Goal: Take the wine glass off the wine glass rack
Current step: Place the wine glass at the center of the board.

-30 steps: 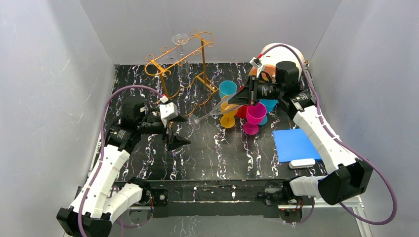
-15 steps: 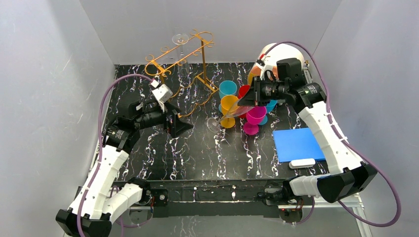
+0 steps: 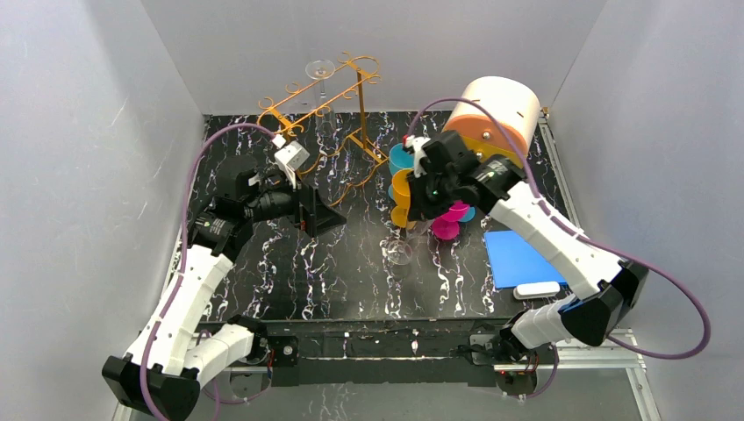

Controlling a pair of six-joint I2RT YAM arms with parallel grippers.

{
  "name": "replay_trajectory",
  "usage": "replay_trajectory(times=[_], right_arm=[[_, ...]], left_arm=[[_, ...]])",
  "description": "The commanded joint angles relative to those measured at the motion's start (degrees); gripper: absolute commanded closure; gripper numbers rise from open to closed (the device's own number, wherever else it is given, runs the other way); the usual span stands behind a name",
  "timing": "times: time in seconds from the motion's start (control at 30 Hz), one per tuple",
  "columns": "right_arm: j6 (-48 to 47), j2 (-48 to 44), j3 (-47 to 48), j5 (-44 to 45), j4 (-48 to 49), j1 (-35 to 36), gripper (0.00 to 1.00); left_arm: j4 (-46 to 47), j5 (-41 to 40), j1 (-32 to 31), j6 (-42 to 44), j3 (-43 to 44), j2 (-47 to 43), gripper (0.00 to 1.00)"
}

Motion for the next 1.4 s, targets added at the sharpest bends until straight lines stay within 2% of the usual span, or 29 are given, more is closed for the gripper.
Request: replay_trajectory(times=[0.0,0.1,0.23,0.37,0.53,0.83,1.1,1.37], right_arm=[[-2.5,3.2,3.2,17.1,-2.4,5.6,0.99],[-2.5,5.5,3.4,16.3,-0.5,6.2,0.99],[-0.9,5.2,1.6,15.5,5.0,6.3,0.99],[-2.1,6.4,2.0,18.0,5.5,6.3,0.99],[-3.4,7.3,0.6,16.0,7.0,6.3,0.99],[-3.3,11.9,2.7,16.3,2.5,5.7,0.99],[-3.1,11.6,3.1,16.3,2.5,4.6,0.99],[-7.3,13.8,6.1,15.9,1.5,4.6,0.91]], left_arm=[[-0.8,-1.5,-0.1,-0.3,5.9,-3.3,0.02],[-1.7,-3.8,-0.2,2.3,7.1,-3.7,0.02],[-2.5,-13.5,-0.1,2.0,7.3,-4.6,0.02],[-0.9,-20.7,-0.1,2.4,6.7,-6.8,0.02],[-1.0,-28.1,-0.1,3.3,4.8,-7.9,0.02],[-1.0,-29.8,-0.1,3.0,3.7,-8.3,0.02],[-1.9,-32.9,-0.1,1.1,3.8,-7.8,0.02],[-3.4,-36.8,-0.1,-1.2,3.1,-7.9,0.02]])
